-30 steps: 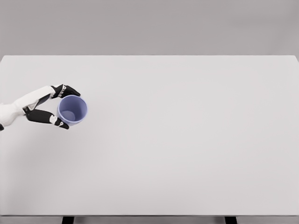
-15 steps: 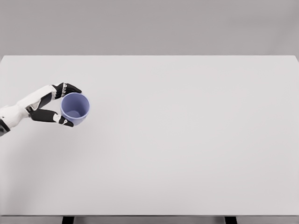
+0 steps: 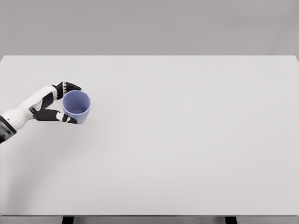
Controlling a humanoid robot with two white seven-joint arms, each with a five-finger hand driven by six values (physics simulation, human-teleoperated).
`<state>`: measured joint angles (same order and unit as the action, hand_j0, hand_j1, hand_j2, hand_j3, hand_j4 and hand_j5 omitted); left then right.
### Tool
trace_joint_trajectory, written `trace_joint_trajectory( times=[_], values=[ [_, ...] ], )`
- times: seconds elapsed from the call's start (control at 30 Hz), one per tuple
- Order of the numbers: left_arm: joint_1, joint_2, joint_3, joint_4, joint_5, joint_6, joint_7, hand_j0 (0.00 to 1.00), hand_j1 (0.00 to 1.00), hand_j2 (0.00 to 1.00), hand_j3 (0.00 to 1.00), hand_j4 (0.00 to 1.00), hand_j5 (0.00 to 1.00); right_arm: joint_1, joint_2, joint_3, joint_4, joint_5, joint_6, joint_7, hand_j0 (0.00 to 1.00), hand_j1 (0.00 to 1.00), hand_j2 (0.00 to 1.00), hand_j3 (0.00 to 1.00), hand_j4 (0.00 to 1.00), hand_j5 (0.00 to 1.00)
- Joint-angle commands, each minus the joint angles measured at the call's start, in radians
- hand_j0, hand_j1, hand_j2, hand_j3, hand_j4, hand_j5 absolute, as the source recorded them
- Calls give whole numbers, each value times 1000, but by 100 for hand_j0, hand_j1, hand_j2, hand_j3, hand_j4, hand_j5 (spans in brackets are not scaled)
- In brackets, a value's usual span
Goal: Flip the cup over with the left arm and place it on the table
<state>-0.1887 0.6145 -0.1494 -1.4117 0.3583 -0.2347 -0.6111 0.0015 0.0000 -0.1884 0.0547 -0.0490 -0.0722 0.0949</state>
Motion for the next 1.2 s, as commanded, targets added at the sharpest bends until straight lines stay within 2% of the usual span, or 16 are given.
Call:
trace_joint_trajectory(
  times=[0.0,0.2,0.77,0.83,1.07,1.17],
  values=[
    [0,-19,7,14,7,0,0,59,59,59,59,59,59,0,0,0,1,0,0,0,100,100,100,100,100,100],
    [3,-48,19,31,7,1,0,60,60,60,60,60,60,0,0,0,1,0,0,0,100,100,100,100,100,100],
    [8,-58,21,51,10,5,0,62,62,62,62,62,62,0,0,1,1,0,0,0,100,100,100,100,100,100],
    [9,-58,21,51,10,3,0,64,64,64,64,64,64,0,0,0,-1,0,0,0,100,100,100,100,100,100],
    [9,-56,21,50,5,3,0,83,83,83,83,83,83,0,0,0,1,0,-1,0,100,100,100,100,100,100],
    [9,-56,21,50,4,3,0,86,86,86,86,86,86,0,0,1,1,0,0,0,100,100,100,100,100,100]
  ],
)
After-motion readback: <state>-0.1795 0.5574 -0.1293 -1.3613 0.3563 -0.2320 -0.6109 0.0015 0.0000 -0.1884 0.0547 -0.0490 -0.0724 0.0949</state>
